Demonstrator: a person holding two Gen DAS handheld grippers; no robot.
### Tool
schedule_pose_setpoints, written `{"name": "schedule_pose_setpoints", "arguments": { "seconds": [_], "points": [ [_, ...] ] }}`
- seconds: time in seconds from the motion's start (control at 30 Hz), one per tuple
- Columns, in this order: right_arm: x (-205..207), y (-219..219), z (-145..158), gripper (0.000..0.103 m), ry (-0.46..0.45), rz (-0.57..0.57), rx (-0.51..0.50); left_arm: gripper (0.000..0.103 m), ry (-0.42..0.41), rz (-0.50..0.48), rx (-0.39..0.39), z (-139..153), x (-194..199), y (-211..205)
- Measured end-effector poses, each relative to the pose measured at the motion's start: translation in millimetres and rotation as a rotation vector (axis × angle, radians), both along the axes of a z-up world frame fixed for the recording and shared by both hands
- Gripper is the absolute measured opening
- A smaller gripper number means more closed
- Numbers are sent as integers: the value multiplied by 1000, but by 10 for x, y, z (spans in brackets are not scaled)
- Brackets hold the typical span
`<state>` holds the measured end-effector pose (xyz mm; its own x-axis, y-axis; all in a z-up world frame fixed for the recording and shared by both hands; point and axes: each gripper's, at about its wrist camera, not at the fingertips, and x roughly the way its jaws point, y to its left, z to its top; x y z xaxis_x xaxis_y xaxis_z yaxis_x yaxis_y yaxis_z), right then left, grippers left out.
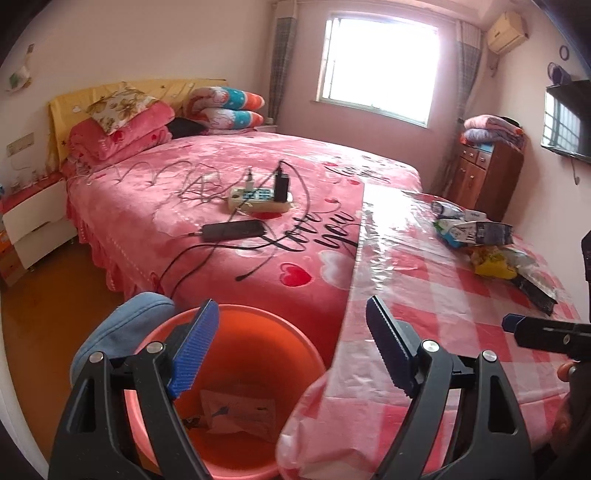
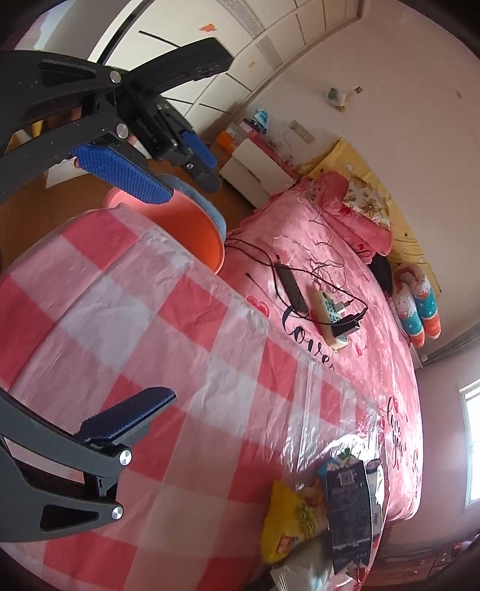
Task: Collect trash
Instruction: 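Return both tools to the trash pile on the bed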
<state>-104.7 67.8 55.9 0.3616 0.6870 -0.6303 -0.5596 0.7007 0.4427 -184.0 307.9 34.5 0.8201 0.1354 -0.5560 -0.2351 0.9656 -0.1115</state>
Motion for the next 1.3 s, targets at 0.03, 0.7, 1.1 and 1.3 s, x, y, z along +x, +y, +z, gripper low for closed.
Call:
{"name": "schedule_pose_setpoints", "arguments": {
  "seconds": [0.03,0.7,1.1,1.3],
  "points": [
    [-9,-19,6,98,-8,-7,-23,82,2,-4,1,12,5,-28],
    [148,-1138,190,98,-182,-303,-120,82,87,-174,80,193,353,-1093],
    [250,-1691,184,98,-225,-435,-169,82,132,-274,114,138,695,-1759],
    [332,-1862,137,98,-213,-478,-182,82,141,-317,119,134,902,-2028]
  ]
}}
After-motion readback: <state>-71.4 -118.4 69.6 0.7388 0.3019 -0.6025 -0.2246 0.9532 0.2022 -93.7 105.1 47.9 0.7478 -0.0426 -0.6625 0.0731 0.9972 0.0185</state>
